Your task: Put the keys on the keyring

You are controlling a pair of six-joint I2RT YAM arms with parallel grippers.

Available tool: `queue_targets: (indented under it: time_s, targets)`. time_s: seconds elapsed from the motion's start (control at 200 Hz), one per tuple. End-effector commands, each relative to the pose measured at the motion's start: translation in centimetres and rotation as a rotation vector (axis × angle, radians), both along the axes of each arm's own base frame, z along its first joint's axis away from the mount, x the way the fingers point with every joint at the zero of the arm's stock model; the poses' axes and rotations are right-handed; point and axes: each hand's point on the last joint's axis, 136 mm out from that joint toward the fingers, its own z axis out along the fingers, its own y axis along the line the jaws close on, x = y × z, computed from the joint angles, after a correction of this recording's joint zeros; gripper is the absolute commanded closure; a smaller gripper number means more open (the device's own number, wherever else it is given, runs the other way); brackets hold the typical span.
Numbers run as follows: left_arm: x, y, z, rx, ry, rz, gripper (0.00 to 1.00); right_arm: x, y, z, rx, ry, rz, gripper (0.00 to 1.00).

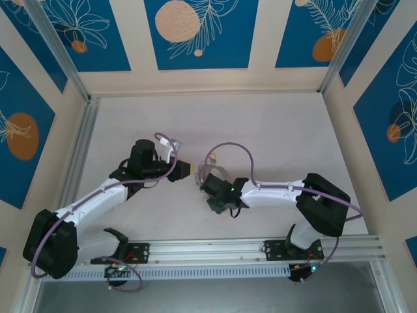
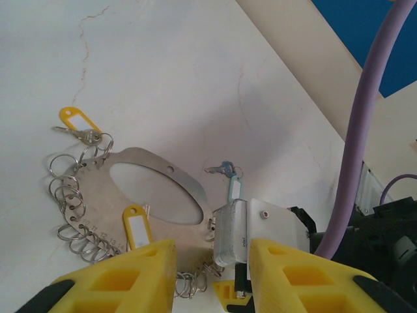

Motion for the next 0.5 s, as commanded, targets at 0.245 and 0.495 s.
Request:
queue_targets:
  time_s: [0.245, 0.495]
  targets:
    - [0.07, 0.55, 0.05, -0.004, -0.012, 0.006, 0.65, 0.70, 1.35, 0.61, 0.016, -0.015, 0.012, 0.77]
    - [0.28, 0.64, 0.26, -0.011, -0.014, 0.009, 0.65, 0.72, 1.44, 0.17, 0.006, -0.002, 0.017, 0.79]
